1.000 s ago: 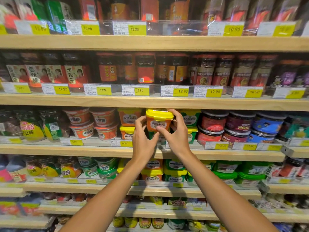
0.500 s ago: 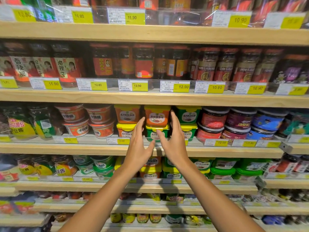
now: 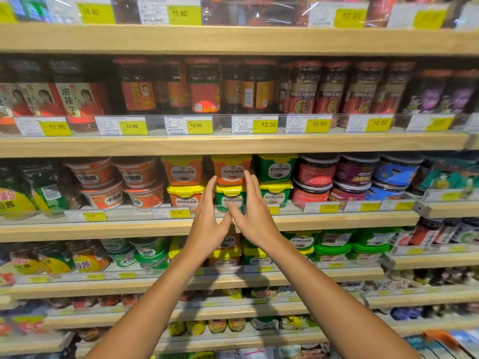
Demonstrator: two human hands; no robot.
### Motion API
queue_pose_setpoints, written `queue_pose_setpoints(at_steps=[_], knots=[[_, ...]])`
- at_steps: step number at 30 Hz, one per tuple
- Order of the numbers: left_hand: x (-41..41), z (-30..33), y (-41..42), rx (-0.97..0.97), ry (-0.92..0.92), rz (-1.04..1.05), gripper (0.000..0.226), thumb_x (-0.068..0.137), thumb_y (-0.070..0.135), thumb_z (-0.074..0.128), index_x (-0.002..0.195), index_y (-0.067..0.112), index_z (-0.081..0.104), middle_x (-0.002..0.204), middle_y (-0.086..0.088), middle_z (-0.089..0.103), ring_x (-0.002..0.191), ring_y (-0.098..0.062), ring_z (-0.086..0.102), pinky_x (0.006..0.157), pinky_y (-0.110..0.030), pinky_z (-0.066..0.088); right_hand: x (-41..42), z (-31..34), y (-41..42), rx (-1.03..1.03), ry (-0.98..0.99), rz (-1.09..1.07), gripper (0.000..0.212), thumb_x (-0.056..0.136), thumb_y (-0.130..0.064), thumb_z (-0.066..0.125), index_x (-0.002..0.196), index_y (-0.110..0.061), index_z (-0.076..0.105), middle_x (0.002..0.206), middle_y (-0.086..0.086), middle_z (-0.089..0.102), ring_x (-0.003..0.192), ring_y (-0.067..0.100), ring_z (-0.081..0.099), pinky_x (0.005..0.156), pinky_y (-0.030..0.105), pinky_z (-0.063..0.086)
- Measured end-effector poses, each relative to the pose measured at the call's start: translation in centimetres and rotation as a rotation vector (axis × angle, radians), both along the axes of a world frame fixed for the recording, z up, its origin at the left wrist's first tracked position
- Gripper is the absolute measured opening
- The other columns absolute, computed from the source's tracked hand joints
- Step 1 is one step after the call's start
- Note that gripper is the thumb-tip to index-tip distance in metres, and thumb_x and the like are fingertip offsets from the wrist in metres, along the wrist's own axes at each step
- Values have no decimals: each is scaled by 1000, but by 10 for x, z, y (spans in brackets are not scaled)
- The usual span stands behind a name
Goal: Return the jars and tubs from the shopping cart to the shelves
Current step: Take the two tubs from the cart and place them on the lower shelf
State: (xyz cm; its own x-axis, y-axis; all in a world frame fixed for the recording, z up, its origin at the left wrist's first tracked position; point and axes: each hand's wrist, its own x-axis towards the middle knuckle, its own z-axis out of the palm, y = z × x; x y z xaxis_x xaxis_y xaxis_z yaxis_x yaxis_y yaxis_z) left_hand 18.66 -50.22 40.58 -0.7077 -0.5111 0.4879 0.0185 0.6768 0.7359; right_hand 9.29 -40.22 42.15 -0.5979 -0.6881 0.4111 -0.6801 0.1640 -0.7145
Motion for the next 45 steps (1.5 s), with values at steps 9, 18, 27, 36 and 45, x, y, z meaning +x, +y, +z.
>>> queue_pose_setpoints(at_steps=[9, 18, 27, 36, 45], knots=[[2, 8, 39, -126, 59, -68, 63, 96, 13, 59, 150, 28, 31, 155, 12, 30, 143, -5, 30, 116, -23, 29, -15, -4, 57, -215, 7, -72, 54, 101, -24, 58, 152, -24, 40, 156, -15, 38, 144, -2, 32, 118, 29, 33], [-40, 20, 61, -83, -199, -243, 44, 95, 24, 64, 133, 42, 51, 160, 22, 11, 116, 9, 53, 97, -20, 48, -74, 9, 86, -64, -97, -173, 57, 97, -35, 63, 149, -27, 40, 154, -8, 40, 141, 10, 39, 114, 33, 37], [-33, 13, 57, -76, -233, -216, 26, 95, 27, 64, 121, 33, 62, 156, 21, 22, 129, 15, 40, 103, -12, 40, -70, 4, 88, -36, -89, -95, 54, 98, -31, 63, 147, -30, 43, 159, -9, 31, 147, 4, 24, 119, 30, 26], [3, 16, 57, 43, -311, -164, 32, 95, 20, 63, 121, 39, 62, 139, 32, 43, 125, 1, 51, 97, -15, 46, -75, 8, 92, -40, -169, -104, 53, 96, -39, 64, 146, -36, 44, 159, -14, 33, 147, 2, 27, 120, 38, 31], [44, 80, 39, 14, -184, -84, 38, 94, 20, 66, 121, 46, 61, 128, 31, 57, 122, 4, 53, 97, -8, 40, -54, 51, 106, -80, -73, -45, 49, 96, -29, 66, 140, -42, 49, 148, -33, 40, 139, -8, 35, 116, 33, 36]])
